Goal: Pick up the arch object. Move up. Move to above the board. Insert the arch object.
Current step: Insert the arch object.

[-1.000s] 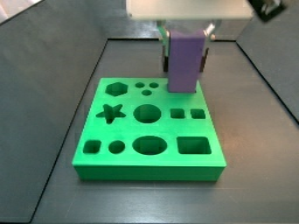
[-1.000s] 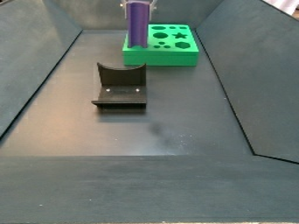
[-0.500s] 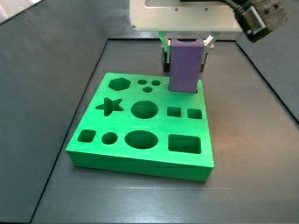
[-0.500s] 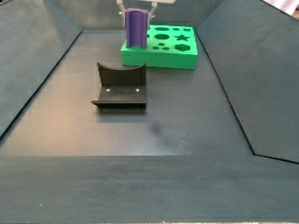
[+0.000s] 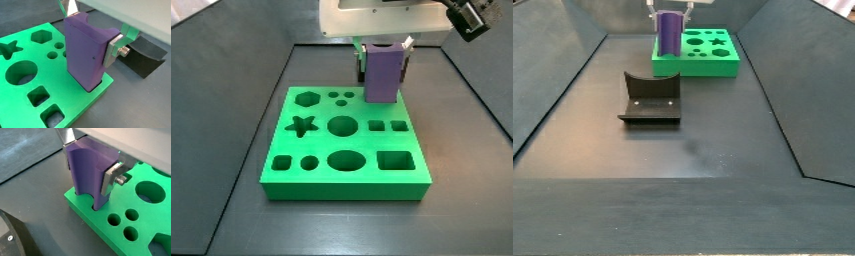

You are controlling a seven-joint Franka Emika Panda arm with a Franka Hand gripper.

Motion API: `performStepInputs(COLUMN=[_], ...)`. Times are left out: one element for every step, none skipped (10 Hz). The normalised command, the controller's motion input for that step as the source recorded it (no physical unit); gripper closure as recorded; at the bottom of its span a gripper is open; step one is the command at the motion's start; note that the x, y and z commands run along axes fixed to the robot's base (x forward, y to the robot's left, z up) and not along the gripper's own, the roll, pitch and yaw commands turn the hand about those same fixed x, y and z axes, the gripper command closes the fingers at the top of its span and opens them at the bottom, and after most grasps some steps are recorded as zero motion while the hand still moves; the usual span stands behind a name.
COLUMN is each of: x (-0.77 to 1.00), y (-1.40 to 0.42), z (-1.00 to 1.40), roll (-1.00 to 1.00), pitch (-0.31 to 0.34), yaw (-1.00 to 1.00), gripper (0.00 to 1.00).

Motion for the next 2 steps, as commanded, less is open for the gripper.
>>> performStepInputs(x=[0.0,0.0], y=[0.0,0.0], z=[-0.01,-0.01], roll=[0.02,0.04], pitch=[0.0,0.0], yaw=[0.0,0.0], gripper=[1.0,1.0])
